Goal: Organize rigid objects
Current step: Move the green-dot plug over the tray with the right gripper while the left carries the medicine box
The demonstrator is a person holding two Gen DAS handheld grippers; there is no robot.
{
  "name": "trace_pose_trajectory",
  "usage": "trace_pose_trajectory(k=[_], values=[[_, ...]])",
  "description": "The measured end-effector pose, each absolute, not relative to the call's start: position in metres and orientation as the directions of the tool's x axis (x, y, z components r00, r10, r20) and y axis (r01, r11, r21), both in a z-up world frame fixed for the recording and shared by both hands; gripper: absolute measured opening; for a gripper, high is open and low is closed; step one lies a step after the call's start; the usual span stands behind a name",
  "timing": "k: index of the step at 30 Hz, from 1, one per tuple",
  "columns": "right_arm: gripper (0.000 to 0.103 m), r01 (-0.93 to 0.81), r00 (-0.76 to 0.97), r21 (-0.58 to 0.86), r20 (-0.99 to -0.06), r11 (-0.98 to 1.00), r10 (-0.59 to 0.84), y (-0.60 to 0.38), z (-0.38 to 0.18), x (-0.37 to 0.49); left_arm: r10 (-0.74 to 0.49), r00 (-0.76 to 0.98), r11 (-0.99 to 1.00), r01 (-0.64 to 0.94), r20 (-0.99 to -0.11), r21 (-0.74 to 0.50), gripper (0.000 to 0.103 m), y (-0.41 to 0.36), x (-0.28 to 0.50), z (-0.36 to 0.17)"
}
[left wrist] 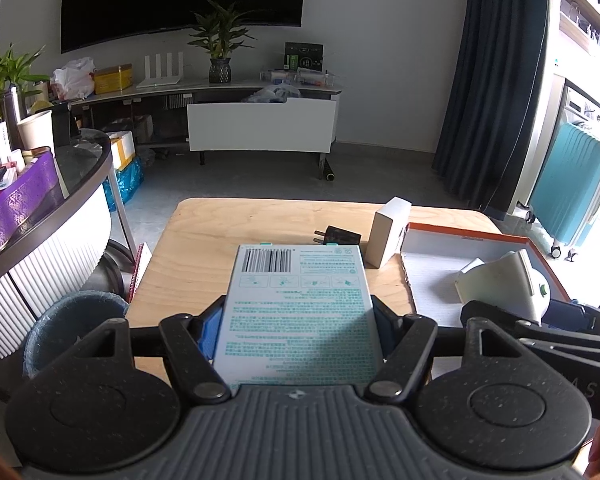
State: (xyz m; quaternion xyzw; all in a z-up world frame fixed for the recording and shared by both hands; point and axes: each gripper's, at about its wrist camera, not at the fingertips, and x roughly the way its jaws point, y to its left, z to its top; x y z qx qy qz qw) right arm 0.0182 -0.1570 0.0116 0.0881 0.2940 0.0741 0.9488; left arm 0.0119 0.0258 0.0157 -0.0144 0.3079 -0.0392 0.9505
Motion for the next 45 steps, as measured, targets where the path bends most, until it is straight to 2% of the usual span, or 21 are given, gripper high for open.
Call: trace_pose_trajectory(k=[45], values=[[0.083,0.036,0.836,0.208,-0.542,0.978,0.084,-0.218,0.013,0.007,-0.193,0.780,0.978,0.203,-0.596,-0.052,0.072,-0.022,0.017,0.007]])
